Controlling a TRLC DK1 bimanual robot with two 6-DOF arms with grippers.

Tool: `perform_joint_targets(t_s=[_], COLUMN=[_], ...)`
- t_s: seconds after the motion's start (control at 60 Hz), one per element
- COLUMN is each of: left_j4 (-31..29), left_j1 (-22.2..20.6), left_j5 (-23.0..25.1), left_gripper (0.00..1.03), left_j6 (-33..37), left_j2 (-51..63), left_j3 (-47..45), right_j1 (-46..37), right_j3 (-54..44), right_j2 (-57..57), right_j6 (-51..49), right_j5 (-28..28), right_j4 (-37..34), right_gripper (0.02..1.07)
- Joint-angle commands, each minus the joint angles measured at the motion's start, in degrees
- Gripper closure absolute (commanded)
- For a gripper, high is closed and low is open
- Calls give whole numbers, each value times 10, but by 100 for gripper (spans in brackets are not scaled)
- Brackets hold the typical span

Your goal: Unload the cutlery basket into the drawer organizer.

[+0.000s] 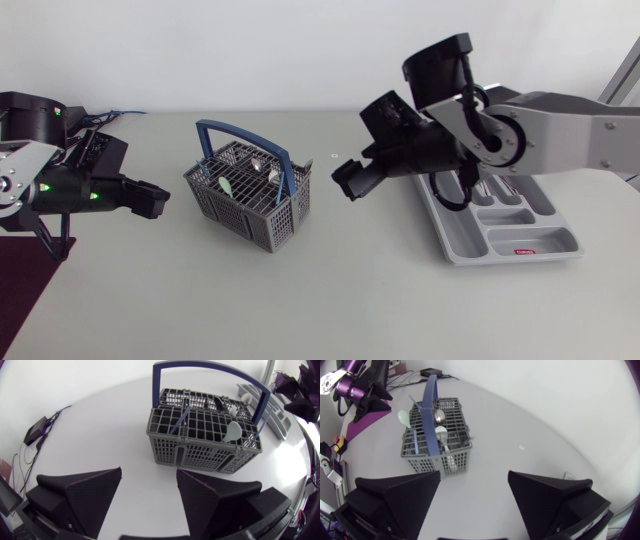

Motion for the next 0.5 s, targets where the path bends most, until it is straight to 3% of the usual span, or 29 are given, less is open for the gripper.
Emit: perform_joint_targets(t_s=[0.0,0.267,0.433,0.483], left_j4=[-4,-9,-8,-5], left_j1=[0,4,7,9], left_j5=[20,77,79,84], left_gripper=[9,9,9,9], left_j6=[28,64,79,81], left_j2=[6,1,-7,-7], left_j3=[9,3,-4,-7], right_j1=[22,51,55,57], right_j3=[44,154,185,191], right_j2=[27,109,144,153], right_j6=[4,12,7,4], right_j5=[-5,-35,-47,-51], right_j4=[-5,-22,-26,-29], right_gripper=[12,16,17,21])
